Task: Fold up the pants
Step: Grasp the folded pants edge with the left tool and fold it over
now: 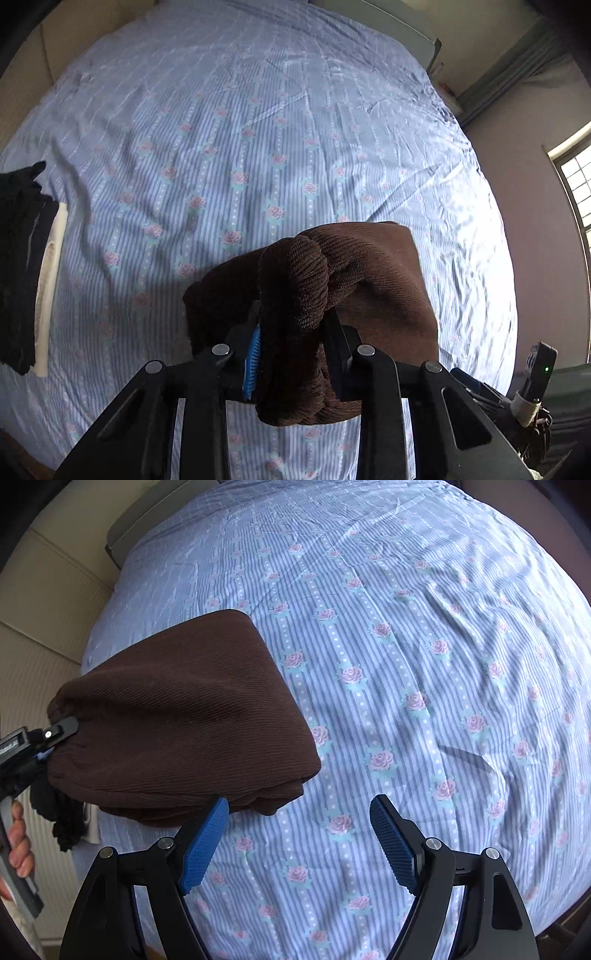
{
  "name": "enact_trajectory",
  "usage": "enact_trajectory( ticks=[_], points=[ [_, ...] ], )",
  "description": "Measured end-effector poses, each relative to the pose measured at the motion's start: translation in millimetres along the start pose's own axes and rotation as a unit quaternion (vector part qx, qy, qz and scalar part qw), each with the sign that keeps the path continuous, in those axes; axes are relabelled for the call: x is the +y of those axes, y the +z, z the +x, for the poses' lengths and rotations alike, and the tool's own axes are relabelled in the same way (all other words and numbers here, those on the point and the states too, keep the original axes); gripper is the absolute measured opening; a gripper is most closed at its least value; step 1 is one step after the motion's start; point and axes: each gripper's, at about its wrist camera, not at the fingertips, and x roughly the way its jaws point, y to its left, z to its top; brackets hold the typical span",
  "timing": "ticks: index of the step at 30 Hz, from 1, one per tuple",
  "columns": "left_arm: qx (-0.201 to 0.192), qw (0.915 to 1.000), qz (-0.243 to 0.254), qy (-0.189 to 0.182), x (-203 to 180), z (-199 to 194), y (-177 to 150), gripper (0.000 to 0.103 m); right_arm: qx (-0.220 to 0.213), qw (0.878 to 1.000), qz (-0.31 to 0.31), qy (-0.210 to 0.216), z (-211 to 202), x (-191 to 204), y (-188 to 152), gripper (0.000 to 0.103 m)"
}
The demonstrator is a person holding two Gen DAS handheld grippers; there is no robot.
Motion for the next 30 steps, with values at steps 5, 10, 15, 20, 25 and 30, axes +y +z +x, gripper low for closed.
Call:
enact_trajectory(
  ticks=[5,10,15,20,25,30],
  points=[
    [0.04,0.9985,-0.032,0.02,34,27,-27,0.037,-0.003,1.0,-0.026,0.006,9,14,6,0.08],
    [0.047,0.9967,-0.061,0.026,53,41,-41,0.064,0.016,0.999,-0.04,0.01,23,25,5,0.08],
    [0.064,0.9943,-0.086,0.001,65,55,-45,0.072,0.023,0.999,-0.047,0.009,22,26,-4,0.08],
    [0.075,0.9893,-0.117,-0.043,66,65,-43,0.05,0.028,0.998,-0.052,-0.003,19,24,-22,0.08],
    [0.052,0.9898,-0.115,-0.067,53,38,-29,0.036,0.049,0.997,-0.05,-0.011,33,18,-35,0.08],
    [-0.015,0.9927,-0.082,-0.087,28,-9,-10,0.035,0.049,0.998,-0.041,-0.019,46,13,-32,0.08]
  ],
)
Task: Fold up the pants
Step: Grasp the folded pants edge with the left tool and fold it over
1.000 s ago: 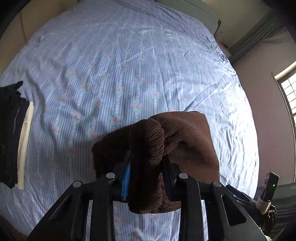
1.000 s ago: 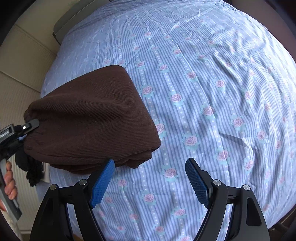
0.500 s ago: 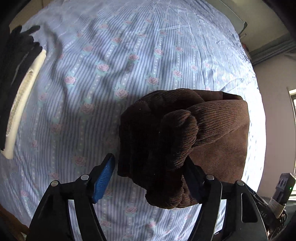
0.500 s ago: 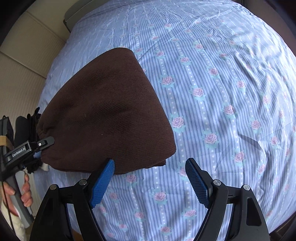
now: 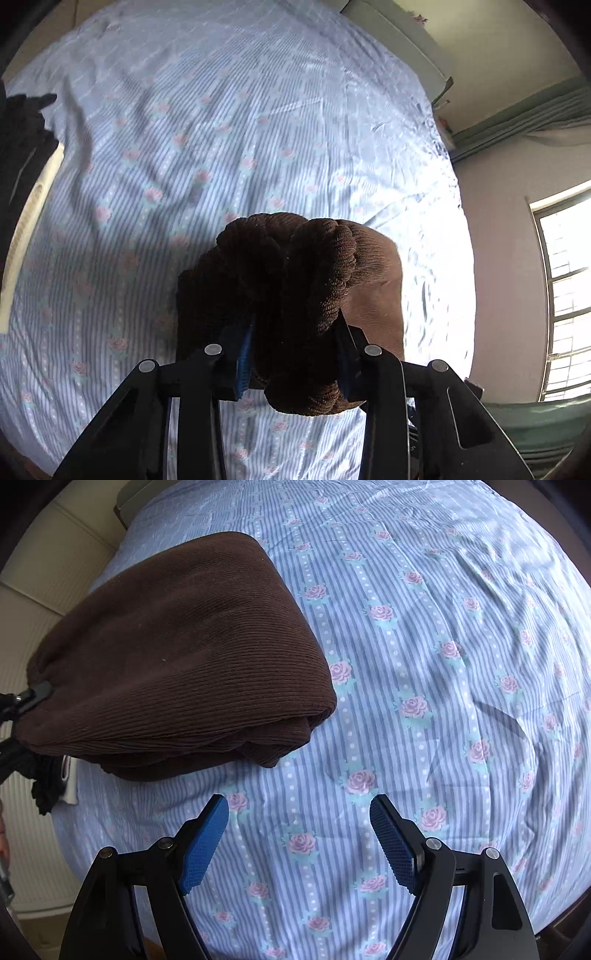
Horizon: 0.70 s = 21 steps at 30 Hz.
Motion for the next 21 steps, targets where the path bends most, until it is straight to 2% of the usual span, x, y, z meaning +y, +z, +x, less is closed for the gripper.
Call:
enact_trajectory(
  ticks=[2,5,8,11,16,18,21],
  points=[
    [-0.006,0.9999,-0.006,-0.007,-3,-8,6,0.035,-0.008,1.0,-0.006,0.014,0,5,7,0.08],
    [-0.016,0.9997,-0.017,-0.005,4,-16,11,0.035,-0.017,0.999,-0.036,0.004,4,21,19,0.08],
    [-0.016,0.9993,-0.032,-0.006,12,-18,11,0.034,-0.008,0.996,-0.077,-0.035,21,35,30,0.08],
    [-0.015,0.9992,-0.037,-0.005,18,-20,7,0.034,-0.018,0.992,-0.1,-0.079,23,37,36,0.079],
    [0.0,0.9991,-0.035,0.024,27,-3,-4,0.032,-0.114,0.984,-0.082,-0.113,-29,21,39,0.078],
    [0.024,0.9979,-0.056,0.021,39,16,-10,0.031,-0.122,0.985,-0.052,-0.112,-38,9,43,0.078],
    [0.043,0.9964,-0.064,0.036,49,37,-20,0.031,-0.1,0.986,-0.044,-0.126,-28,3,52,0.078]
  ],
)
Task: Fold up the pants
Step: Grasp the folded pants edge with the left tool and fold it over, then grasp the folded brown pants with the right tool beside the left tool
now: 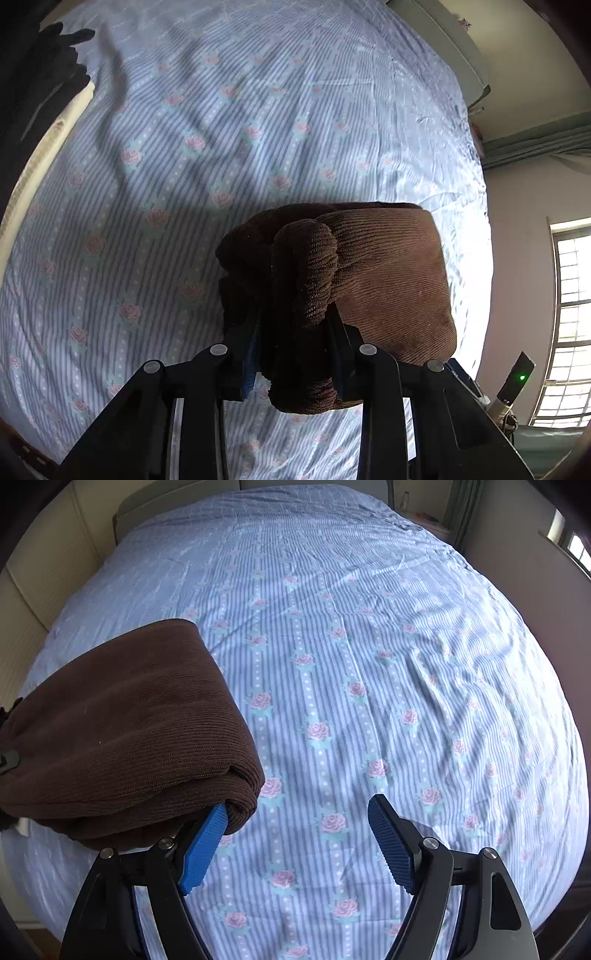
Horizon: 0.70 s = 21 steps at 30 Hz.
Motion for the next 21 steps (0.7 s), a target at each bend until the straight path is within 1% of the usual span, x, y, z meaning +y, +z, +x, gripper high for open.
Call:
enact_trajectory(
  ticks=[3,6,9,11,12,13,15,17,18,19,20,21],
  points=[
    [0.01,0.9999,-0.004,0.006,7,11,-6,0.032,0.017,1.0,-0.003,-0.003,13,-3,-2,0.078],
    [0.012,0.9998,0.008,0.016,10,16,-9,0.034,0.032,0.999,-0.001,-0.002,21,-8,-4,0.078],
    [0.015,0.9995,0.014,0.025,11,22,-11,0.038,0.042,0.999,-0.007,-0.013,31,-14,-4,0.078],
    [0.015,0.9987,0.023,0.043,11,28,-12,0.039,0.047,0.998,-0.001,-0.047,36,-20,-5,0.077],
    [0.016,0.9982,0.029,0.05,10,30,-13,0.04,0.048,0.996,0.005,-0.073,37,-26,-5,0.073],
    [0.016,0.9976,0.04,0.055,8,32,-14,0.041,0.051,0.995,0.011,-0.086,38,-32,-3,0.072],
    [0.011,0.9964,0.057,0.061,3,31,-16,0.044,0.056,0.995,0.005,-0.078,31,-39,0,0.072],
    [0.008,0.9962,0.062,0.06,1,28,-17,0.051,0.035,0.996,-0.03,-0.071,15,-32,5,0.072],
    [0.008,0.9961,0.065,0.059,1,27,-17,0.053,0.018,0.997,-0.047,-0.059,4,-27,8,0.073],
    [0.008,0.996,0.066,0.059,2,26,-17,0.059,0.005,0.997,-0.063,-0.033,-5,-22,12,0.074],
    [0.009,0.9963,0.065,0.056,5,26,-17,0.062,-0.003,0.997,-0.076,-0.004,-11,-15,18,0.075],
    [0.012,0.9972,0.057,0.047,8,26,-17,0.062,-0.009,0.996,-0.09,0.022,-15,-8,24,0.077]
  ],
)
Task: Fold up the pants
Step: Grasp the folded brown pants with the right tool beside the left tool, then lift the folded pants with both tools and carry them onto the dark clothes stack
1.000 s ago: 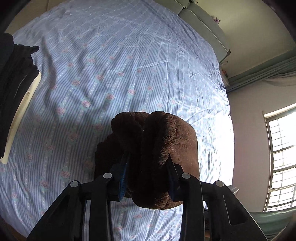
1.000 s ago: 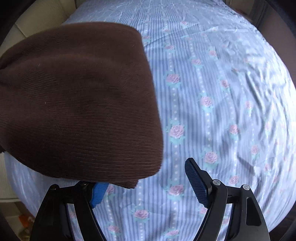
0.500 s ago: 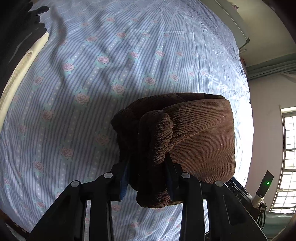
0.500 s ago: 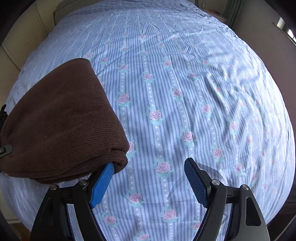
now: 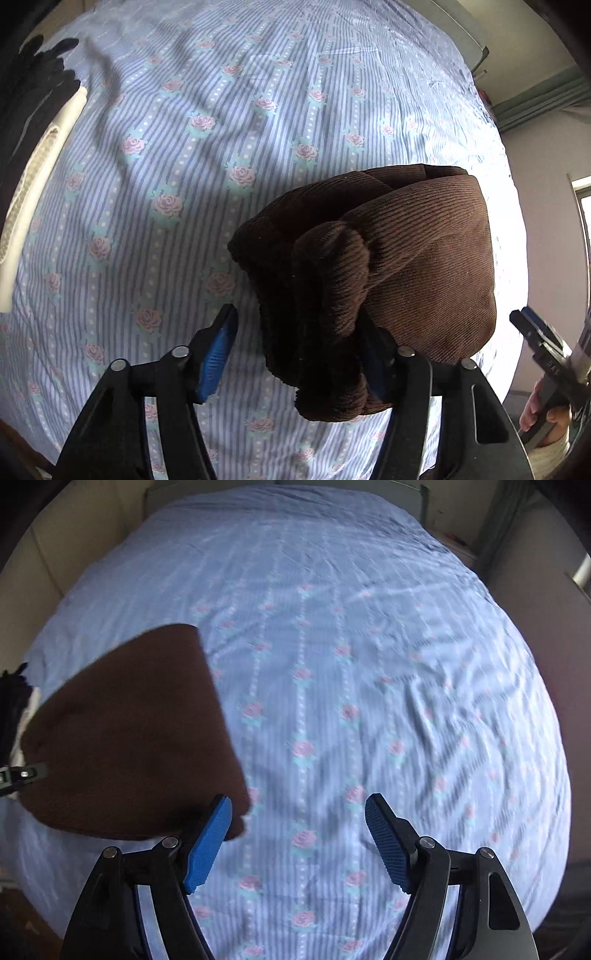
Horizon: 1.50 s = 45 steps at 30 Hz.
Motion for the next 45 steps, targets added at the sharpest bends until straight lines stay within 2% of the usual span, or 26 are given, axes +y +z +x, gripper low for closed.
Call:
enact_trajectory(
  ticks=[3,6,8,12,19,23,25,26,27,29,31,32,34,37,40,45],
  points=[
    [0.009,0.9985,-0.038,-0.037,15,6,-1,0.068,-0.01,0.998,-0.015,0.066,7,16,24,0.079],
    [0.016,0.9952,-0.066,-0.071,24,14,-1,0.075,0.01,0.992,0.008,0.123,35,22,46,0.079],
    [0.019,0.9934,-0.076,-0.085,31,21,-2,0.082,0.029,0.991,0.017,0.129,53,25,55,0.079],
    [0.027,0.9898,-0.083,-0.113,38,31,-2,0.086,0.063,0.988,0.006,0.144,82,38,58,0.08],
    [0.027,0.9839,-0.1,-0.146,42,53,3,0.096,0.097,0.98,0.022,0.175,119,40,58,0.096],
    [0.023,0.9801,-0.116,-0.159,41,62,4,0.099,0.108,0.975,0.034,0.19,138,38,54,0.097],
    [0.022,0.9793,-0.121,-0.161,41,63,2,0.095,0.108,0.974,0.039,0.196,141,37,53,0.097],
    [0.024,0.9773,-0.127,-0.168,40,63,3,0.083,0.108,0.973,0.044,0.198,142,37,52,0.097],
    [0.027,0.9747,-0.135,-0.176,39,63,4,0.079,0.108,0.973,0.048,0.2,142,37,52,0.096],
    [0.03,0.9748,-0.141,-0.17,34,60,3,0.065,0.111,0.972,0.053,0.2,140,36,51,0.091],
    [0.027,0.978,-0.135,-0.156,30,51,1,0.06,0.116,0.968,0.056,0.218,135,40,53,0.066],
    [0.026,0.9788,-0.134,-0.153,24,50,3,0.058,0.117,0.969,0.056,0.211,132,43,54,0.065],
    [0.025,0.9794,-0.132,-0.151,23,45,4,0.054,0.108,0.975,0.034,0.192,121,52,55,0.054],
    [0.019,0.9792,-0.132,-0.153,22,35,4,0.05,0.091,0.982,-0.004,0.163,99,69,55,0.043],
    [0.008,0.9811,-0.118,-0.153,19,17,-2,0.048,0.067,0.986,-0.026,0.151,69,76,52,0.039],
    [-0.021,0.9845,-0.069,-0.16,7,-37,-22,0.048,0.031,0.988,-0.025,0.147,11,78,36,0.038]
  ],
)
